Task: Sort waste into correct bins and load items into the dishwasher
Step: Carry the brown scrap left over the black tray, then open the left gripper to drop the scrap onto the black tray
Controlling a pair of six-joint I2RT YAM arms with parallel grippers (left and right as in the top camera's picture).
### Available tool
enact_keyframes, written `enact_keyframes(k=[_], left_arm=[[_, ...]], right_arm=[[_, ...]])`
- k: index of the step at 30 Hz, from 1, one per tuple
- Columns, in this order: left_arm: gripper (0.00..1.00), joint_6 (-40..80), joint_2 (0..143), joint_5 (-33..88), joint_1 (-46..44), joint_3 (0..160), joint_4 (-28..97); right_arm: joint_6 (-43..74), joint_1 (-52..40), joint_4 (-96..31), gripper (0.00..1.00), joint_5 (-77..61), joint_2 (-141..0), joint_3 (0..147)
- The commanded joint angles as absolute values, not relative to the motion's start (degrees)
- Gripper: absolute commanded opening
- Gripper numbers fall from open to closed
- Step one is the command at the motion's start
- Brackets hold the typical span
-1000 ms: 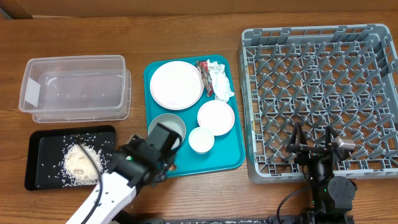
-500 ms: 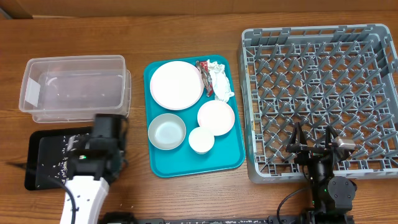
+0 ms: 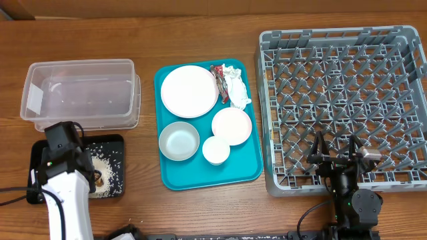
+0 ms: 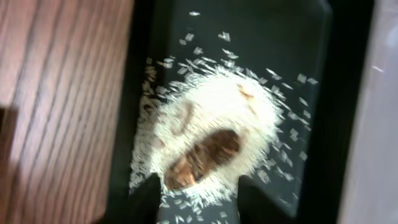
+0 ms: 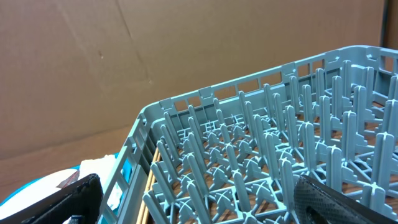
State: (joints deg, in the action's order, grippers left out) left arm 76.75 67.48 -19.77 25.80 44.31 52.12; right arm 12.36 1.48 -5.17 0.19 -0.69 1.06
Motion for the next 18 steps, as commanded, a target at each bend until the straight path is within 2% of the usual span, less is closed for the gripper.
enact_keyframes(k=[1,4,11,14,16,18], left_arm=[[0.54,75.2,69.0,-21.1,27.1,45.5,52.0],[0.68,71.6,68.4,-20.8,27.1,46.1,51.9],[0.76,55.6,63.7,-11.2,27.0,54.3,56.9],[0.77,47.2,61.2,-1.0,27.0,58.6,58.3],[0.84,40.8,59.4,11.2,27.0,59.7,58.2],[0.86,33.1,58.7,22.3,26.9,59.7,58.3]], right_arm=[[12.1,1.7,-4.8,1.0,-0.1,-0.2,0.4],[12.1,1.7,-4.8,1.0,-0.1,-0.2,0.4],[12.1,1.7,-4.8,1.0,-0.1,-0.2,0.4],[12.1,1.7,-4.8,1.0,-0.1,-0.2,0.4],[12.1,1.7,-4.8,1.0,-0.1,-0.2,0.4],[12.1,1.7,-4.8,1.0,-0.1,-0.2,0.4]])
